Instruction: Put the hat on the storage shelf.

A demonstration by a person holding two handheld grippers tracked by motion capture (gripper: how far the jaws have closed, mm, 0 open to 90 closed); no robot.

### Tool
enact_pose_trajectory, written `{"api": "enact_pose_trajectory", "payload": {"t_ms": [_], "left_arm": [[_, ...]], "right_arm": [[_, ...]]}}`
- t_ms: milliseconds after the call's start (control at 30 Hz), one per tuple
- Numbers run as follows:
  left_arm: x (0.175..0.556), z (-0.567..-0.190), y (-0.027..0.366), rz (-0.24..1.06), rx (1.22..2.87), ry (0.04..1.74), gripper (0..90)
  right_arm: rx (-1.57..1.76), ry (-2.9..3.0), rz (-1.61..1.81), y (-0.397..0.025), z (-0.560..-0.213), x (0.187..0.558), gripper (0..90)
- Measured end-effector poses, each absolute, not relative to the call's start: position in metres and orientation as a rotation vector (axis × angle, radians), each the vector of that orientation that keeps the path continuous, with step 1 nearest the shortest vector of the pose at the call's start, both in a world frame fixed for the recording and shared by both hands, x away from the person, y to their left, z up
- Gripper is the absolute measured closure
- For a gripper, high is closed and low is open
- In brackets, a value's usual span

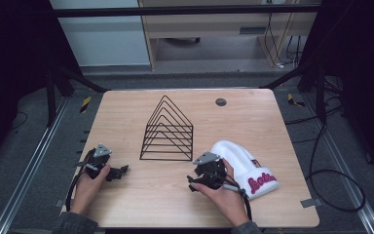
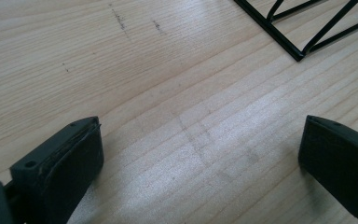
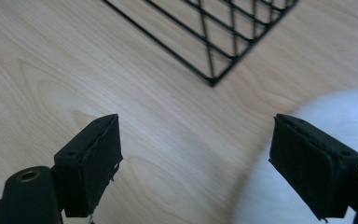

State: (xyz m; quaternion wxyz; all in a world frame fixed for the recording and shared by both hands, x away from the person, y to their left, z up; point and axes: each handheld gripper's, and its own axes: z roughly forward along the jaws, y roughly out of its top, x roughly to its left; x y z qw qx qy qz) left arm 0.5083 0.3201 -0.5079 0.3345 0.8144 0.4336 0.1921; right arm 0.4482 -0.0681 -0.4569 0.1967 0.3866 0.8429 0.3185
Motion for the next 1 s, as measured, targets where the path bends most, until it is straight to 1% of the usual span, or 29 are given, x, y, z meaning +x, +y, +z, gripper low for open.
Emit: {"api": "enact_pose_trajectory", "payload": {"t_ms": [133,300,333,433,500,533,567,700,867,1000], "left_arm": [[0.508,-0.508,0.32,0.502,2.126,1.131,0.0],[0.508,-0.508,0.32,0.501,2.125,1.132,0.0],[0.508,-0.508,0.32,0.501,2.125,1.131,0.0],[0.508,-0.508,0.32,0.501,2.125,1.131,0.0],[0.508,-0.508,0.32,0.502,2.126,1.131,0.0],[0.508,-0.508,0.32,0.501,2.125,1.131,0.0],[0.508,-0.508,0.32,0.501,2.126,1.131,0.0],[0.508,-0.508,0.32,0.502,2.126,1.131,0.0],[0.508,-0.508,0.32,0.501,2.125,1.131,0.0],[0.508,-0.508,0.32,0.501,2.125,1.131,0.0]], "right_arm": [[1.087,2.359,0.858,-0.093,-0.442,0.459,19.1],[1.133,2.323,0.781,-0.13,-0.422,0.482,23.5],[1.147,2.315,0.748,-0.141,-0.416,0.49,27.2],[1.169,2.317,0.735,-0.152,-0.413,0.501,29.3],[1.188,2.324,0.734,-0.16,-0.41,0.512,35.3],[1.194,2.324,0.717,-0.163,-0.409,0.52,36.9],[1.219,2.337,0.705,-0.168,-0.41,0.532,40.1],[1.236,2.362,0.676,-0.169,-0.415,0.548,44.2],[1.287,2.417,0.663,-0.166,-0.433,0.567,47.7],[1.322,2.442,0.649,-0.163,-0.449,0.576,48.4]]}}
